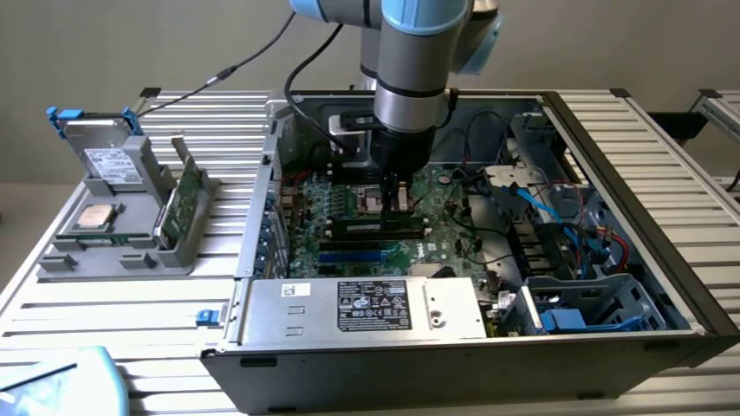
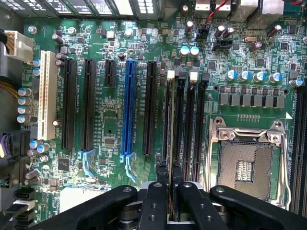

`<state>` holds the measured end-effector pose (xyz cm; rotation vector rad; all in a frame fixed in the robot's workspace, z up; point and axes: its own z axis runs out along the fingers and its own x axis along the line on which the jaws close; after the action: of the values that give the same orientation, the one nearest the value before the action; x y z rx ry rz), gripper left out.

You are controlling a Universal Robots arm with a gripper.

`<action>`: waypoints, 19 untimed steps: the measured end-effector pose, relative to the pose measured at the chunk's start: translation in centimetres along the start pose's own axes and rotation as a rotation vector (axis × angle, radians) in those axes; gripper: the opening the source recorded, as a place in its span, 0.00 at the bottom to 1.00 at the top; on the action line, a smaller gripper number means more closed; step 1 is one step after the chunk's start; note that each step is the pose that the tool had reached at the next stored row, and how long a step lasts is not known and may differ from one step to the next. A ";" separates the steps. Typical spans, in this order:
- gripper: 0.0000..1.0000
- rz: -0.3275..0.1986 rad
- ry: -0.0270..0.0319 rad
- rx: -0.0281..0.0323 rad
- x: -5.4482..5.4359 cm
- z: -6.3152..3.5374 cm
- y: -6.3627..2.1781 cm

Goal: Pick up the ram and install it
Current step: 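Insert the ram into the slot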

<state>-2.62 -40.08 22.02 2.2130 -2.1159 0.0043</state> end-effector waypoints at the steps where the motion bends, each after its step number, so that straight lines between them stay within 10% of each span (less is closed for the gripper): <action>1: 0.14 0.000 0.0000 0.0000 0.0 0.01 0.00; 19: 0.14 0.000 -0.0003 0.0000 0.0 -0.94 -0.01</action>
<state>-2.57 -40.07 22.96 2.2126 -2.1166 0.0040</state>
